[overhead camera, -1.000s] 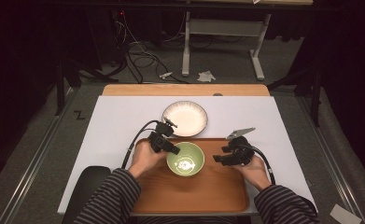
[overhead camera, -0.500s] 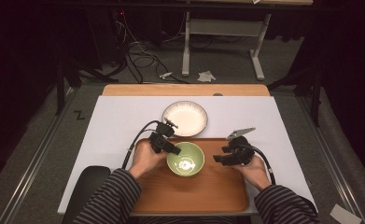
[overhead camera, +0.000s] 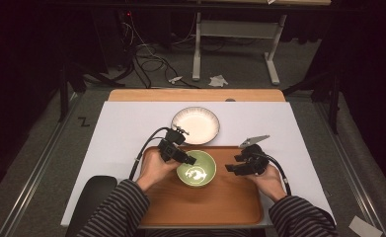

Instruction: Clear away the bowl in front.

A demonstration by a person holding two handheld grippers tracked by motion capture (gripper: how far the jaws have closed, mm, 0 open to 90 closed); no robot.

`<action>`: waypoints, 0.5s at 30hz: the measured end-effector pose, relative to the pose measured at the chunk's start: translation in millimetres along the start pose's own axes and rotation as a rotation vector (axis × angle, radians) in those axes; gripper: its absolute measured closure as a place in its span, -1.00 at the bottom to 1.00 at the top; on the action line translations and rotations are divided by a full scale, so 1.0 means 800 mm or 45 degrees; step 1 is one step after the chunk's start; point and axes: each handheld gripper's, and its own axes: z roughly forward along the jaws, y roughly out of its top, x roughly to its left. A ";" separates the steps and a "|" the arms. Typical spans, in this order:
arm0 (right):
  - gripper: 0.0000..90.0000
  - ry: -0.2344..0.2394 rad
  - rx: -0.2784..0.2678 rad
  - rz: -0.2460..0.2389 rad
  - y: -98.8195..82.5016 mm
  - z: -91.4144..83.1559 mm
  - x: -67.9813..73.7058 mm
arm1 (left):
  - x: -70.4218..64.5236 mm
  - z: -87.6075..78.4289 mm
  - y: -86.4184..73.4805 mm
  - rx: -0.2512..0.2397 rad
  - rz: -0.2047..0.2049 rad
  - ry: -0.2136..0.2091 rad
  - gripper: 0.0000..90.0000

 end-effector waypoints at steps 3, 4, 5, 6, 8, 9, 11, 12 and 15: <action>-0.04 -0.001 0.005 -0.008 0.000 0.000 -0.001 | -0.003 -0.001 0.001 -0.011 0.026 0.012 0.14; -0.04 -0.004 0.006 -0.009 0.000 0.000 -0.002 | -0.004 -0.002 0.002 -0.013 0.025 0.011 0.13; -0.04 -0.002 0.007 0.007 0.000 0.000 -0.001 | -0.004 -0.003 0.002 -0.016 0.023 0.008 0.12; -0.04 -0.006 0.000 0.014 0.000 0.000 -0.001 | -0.005 -0.003 0.003 -0.019 0.024 0.007 0.11; -0.04 -0.006 0.001 0.010 0.000 -0.001 0.000 | -0.007 -0.005 0.004 -0.032 0.029 0.007 0.10; -0.04 -0.007 0.001 0.005 0.000 0.000 0.000 | -0.009 -0.006 0.004 -0.037 0.027 0.004 0.09; -0.04 -0.007 0.000 -0.007 0.000 0.000 0.000 | -0.010 -0.009 0.006 -0.046 0.025 -0.005 0.08; -0.04 -0.003 0.001 -0.005 0.000 0.000 0.000 | -0.010 -0.010 0.007 -0.050 0.026 -0.009 0.08; -0.04 -0.002 0.005 -0.004 0.000 0.000 -0.001 | -0.010 -0.013 0.009 -0.064 0.018 -0.014 0.07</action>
